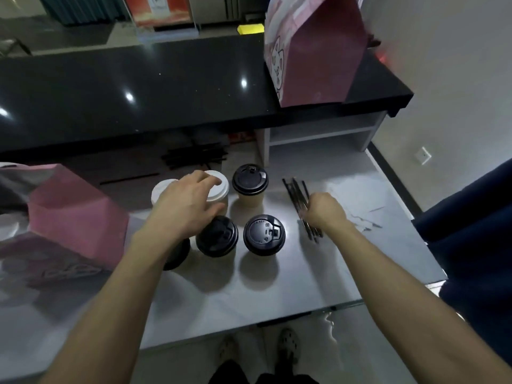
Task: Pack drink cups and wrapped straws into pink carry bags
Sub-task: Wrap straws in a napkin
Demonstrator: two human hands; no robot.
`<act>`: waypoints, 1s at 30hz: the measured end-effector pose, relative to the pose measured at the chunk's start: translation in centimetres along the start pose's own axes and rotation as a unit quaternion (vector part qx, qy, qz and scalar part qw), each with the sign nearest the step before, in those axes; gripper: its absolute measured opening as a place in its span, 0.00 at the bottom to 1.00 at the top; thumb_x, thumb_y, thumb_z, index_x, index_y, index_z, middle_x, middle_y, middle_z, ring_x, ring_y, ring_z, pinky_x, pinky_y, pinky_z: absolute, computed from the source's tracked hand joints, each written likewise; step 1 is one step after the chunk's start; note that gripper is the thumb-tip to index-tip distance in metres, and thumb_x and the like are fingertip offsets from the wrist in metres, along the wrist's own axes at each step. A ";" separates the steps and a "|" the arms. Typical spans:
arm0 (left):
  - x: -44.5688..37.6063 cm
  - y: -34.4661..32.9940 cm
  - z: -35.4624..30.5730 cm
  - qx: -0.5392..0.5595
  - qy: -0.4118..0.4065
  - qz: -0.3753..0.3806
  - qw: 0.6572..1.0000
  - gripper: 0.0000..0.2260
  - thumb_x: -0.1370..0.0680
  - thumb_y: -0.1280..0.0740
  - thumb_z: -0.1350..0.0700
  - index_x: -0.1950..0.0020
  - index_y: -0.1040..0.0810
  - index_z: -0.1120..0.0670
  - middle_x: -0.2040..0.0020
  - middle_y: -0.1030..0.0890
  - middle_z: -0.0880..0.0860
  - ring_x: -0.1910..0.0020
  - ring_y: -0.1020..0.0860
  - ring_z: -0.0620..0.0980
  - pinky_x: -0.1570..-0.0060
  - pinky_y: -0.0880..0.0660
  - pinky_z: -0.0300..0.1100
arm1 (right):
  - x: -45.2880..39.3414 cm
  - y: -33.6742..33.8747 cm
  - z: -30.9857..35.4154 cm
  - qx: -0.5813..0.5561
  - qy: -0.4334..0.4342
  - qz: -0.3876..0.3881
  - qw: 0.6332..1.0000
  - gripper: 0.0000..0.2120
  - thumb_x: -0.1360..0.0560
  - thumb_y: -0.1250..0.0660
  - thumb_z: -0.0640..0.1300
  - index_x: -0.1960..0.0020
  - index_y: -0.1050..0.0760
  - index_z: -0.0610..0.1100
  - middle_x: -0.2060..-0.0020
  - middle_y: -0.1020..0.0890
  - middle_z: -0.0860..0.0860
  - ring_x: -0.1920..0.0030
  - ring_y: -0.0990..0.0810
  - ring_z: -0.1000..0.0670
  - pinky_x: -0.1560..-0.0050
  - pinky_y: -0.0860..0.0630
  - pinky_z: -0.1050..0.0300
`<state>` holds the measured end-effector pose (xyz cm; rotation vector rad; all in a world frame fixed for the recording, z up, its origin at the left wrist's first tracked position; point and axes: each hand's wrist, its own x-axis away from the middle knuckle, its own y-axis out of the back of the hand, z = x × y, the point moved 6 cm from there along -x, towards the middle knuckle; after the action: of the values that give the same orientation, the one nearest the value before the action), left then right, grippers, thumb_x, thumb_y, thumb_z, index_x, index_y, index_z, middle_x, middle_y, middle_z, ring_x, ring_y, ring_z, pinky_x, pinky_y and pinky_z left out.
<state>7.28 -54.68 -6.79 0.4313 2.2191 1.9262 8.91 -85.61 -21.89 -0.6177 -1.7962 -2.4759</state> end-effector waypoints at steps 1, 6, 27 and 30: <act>-0.2 -0.2 -0.5 0.000 0.001 0.003 1.000 0.26 0.17 0.30 0.42 0.20 0.26 0.49 0.23 0.26 0.50 0.27 0.25 0.55 0.31 0.27 0.54 | -0.4 -0.7 -0.4 -0.007 0.001 0.005 1.000 0.07 0.23 0.28 0.42 0.50 0.18 0.38 0.54 0.15 0.40 0.53 0.15 0.39 0.56 0.21 0.52; -1.2 -0.9 -2.4 0.008 -0.001 0.001 1.000 0.25 0.17 0.29 0.43 0.22 0.24 0.50 0.25 0.24 0.51 0.27 0.25 0.56 0.28 0.28 0.56 | -1.2 -1.8 -1.3 -0.052 -0.006 -0.004 0.999 0.09 0.25 0.32 0.40 0.47 0.18 0.36 0.53 0.15 0.38 0.50 0.15 0.36 0.51 0.18 0.49; -8.0 -7.6 -9.6 0.419 0.142 -0.054 0.895 0.03 0.18 0.25 0.52 0.51 0.14 0.50 0.58 0.13 0.51 0.58 0.13 0.52 0.48 0.16 0.52 | -1.3 1.7 -3.3 -0.239 0.063 -0.099 0.964 0.09 0.18 0.29 0.49 0.52 0.14 0.46 0.58 0.12 0.49 0.55 0.15 0.46 0.51 0.20 0.53; -8.2 -8.1 -9.2 0.431 0.148 -0.070 0.887 0.03 0.18 0.26 0.54 0.51 0.16 0.50 0.58 0.12 0.50 0.59 0.14 0.52 0.46 0.15 0.57 | -4.8 0.3 -4.4 -0.179 0.014 -0.055 0.982 0.12 0.20 0.28 0.47 0.56 0.16 0.38 0.58 0.14 0.41 0.52 0.14 0.39 0.51 0.20 0.51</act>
<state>11.24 -66.99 -13.83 0.0559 3.1249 0.8700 12.11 -90.79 -24.37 -0.5004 -1.4202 -2.8944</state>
